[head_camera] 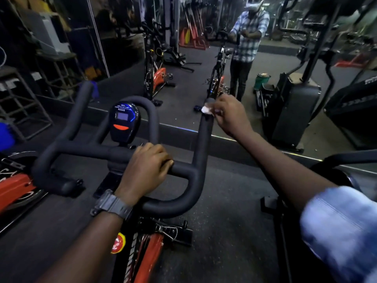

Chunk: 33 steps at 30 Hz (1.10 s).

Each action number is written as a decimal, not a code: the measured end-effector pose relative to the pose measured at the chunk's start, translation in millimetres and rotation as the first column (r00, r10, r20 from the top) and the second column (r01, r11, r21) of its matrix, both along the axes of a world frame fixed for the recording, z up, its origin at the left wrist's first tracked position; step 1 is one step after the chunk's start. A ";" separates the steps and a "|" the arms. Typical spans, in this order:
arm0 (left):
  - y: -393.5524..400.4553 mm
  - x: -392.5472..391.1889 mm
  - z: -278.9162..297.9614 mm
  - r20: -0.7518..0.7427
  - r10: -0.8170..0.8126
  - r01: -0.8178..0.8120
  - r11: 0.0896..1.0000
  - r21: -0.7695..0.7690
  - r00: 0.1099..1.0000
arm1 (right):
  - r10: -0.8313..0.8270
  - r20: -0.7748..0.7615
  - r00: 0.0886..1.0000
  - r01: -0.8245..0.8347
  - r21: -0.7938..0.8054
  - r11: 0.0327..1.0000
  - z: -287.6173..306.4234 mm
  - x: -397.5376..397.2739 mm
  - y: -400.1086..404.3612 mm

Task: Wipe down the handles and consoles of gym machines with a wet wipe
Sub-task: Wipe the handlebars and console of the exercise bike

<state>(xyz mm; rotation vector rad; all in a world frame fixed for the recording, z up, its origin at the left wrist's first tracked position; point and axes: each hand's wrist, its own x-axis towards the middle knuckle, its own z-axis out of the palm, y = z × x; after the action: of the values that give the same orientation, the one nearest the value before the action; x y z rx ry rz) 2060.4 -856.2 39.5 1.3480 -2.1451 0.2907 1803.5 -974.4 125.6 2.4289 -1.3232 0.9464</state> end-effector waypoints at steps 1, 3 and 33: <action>0.6 0.2 1.0 0.002 -0.001 0.001 1.000 0.002 1.000 | 0.003 0.026 1.000 -0.003 0.000 1.000 2.5 4.1 -1.6; 1.9 -0.7 3.0 0.011 -0.002 0.002 1.000 0.020 1.000 | 0.129 0.040 0.991 -0.130 0.005 0.992 -17.7 6.9 22.5; -22.5 -84.6 8.0 -0.412 0.202 -0.092 0.958 0.272 0.888 | -0.025 0.517 0.855 -0.004 0.056 0.998 -54.8 13.6 -0.1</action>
<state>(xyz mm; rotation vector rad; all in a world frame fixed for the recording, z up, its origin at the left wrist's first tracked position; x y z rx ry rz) 1975.8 -878.7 47.5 1.5481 -1.7411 -0.2164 1817.1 -974.5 70.8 2.2825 -1.5314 1.6699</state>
